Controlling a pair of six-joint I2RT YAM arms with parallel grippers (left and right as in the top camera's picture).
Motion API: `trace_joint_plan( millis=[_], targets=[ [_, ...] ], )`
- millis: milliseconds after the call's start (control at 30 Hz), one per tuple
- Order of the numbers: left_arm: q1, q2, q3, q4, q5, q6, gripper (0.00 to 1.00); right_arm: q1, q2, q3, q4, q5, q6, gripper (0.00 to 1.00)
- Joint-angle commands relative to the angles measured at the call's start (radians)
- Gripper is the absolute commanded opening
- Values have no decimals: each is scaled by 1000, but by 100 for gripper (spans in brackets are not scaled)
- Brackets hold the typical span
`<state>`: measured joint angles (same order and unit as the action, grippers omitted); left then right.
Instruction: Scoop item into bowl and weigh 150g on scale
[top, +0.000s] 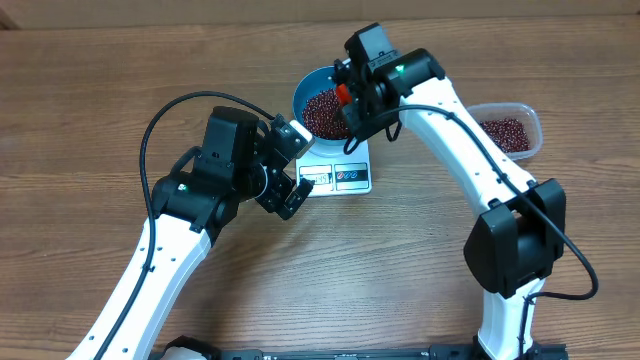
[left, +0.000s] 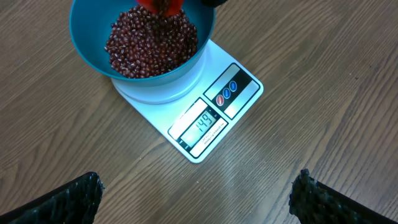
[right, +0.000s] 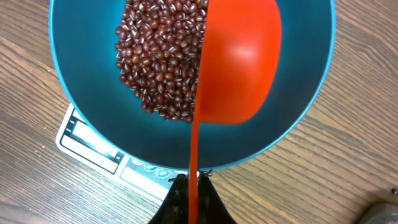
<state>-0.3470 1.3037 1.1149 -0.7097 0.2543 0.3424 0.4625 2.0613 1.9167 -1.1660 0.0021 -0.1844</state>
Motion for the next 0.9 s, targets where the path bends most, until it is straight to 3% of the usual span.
trace_joint_plan(
  millis=[0,867],
  targets=[
    [-7,4,-2,3,1,-10,100,-4,-36,30,4,21,-7,4],
    [-7,4,-2,3,1,-10,100,-55,-47,30,-2,-206,-34,4]
  ],
)
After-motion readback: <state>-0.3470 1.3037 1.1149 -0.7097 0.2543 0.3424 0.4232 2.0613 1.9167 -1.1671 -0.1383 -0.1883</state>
